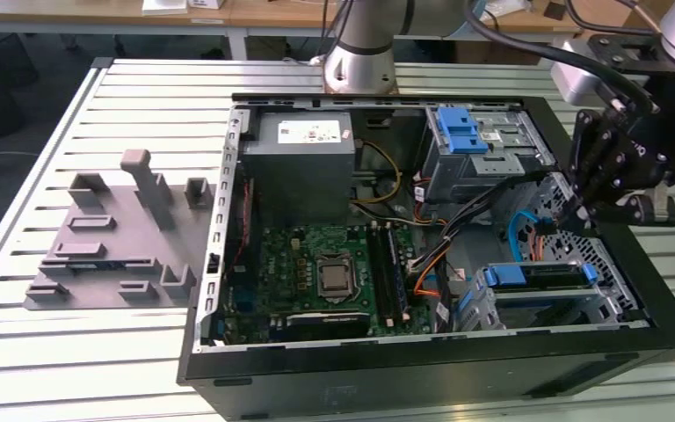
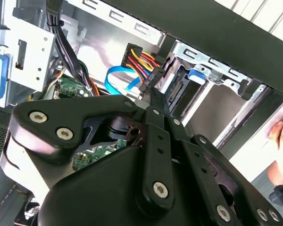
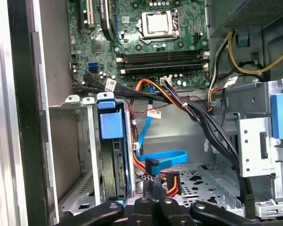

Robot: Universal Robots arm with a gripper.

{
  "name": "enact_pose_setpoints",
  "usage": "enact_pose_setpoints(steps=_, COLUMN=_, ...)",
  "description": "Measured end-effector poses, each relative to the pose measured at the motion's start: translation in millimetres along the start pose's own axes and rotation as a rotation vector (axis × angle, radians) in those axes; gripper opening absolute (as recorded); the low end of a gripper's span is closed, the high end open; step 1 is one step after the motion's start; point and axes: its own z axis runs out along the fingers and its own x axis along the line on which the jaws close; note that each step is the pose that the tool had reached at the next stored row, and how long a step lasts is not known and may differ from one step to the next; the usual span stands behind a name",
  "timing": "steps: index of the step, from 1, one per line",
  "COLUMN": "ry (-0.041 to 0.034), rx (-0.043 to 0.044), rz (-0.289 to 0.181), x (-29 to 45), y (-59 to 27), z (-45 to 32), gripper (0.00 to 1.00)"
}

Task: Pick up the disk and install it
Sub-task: 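Insert the first disk wire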

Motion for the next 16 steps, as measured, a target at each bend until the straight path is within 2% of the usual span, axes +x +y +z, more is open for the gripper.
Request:
enact_pose_setpoints(steps=12, ry=0.0008, rx=0.0005, rz=0.064, x=-5.2, y=-0.8, z=0.1, gripper=0.11)
enact_pose_setpoints(steps=16, ry=0.0043, rx=-0.0022, rz=0.079, x=-6.6, y=-2.7, z=0.1, gripper=0.11)
